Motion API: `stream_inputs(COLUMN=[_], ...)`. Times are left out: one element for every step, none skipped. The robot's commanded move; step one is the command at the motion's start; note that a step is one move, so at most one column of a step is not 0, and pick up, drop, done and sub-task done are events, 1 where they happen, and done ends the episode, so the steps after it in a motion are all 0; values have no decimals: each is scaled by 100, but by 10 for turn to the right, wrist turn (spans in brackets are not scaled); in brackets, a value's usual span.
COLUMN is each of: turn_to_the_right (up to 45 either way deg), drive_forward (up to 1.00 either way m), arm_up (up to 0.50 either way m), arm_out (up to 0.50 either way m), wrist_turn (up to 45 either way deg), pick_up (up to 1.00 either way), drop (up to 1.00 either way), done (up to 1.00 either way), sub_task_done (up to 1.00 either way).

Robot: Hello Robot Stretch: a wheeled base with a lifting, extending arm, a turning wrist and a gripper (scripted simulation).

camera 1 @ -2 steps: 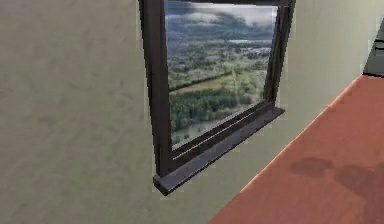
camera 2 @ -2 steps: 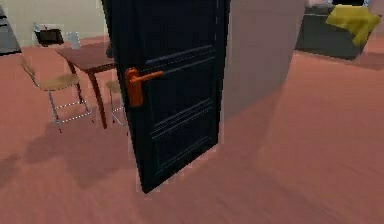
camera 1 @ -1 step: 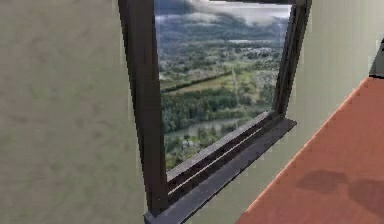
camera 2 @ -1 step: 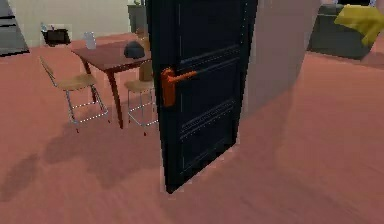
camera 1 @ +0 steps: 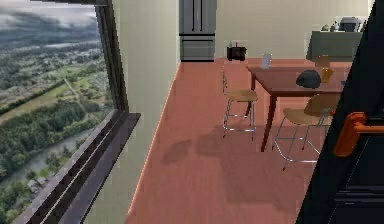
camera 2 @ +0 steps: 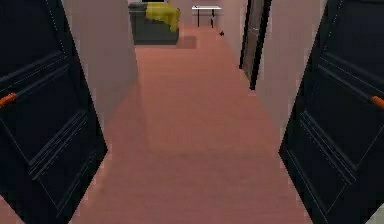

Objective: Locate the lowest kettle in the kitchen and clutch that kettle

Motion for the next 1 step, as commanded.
stream_inputs(turn_to_the_right=[0], drive_forward=[100], arm_up=[0], arm_out=[0], wrist_turn=[0], pick_up=[0], drop=[0], done=[0], sub_task_done=[0])
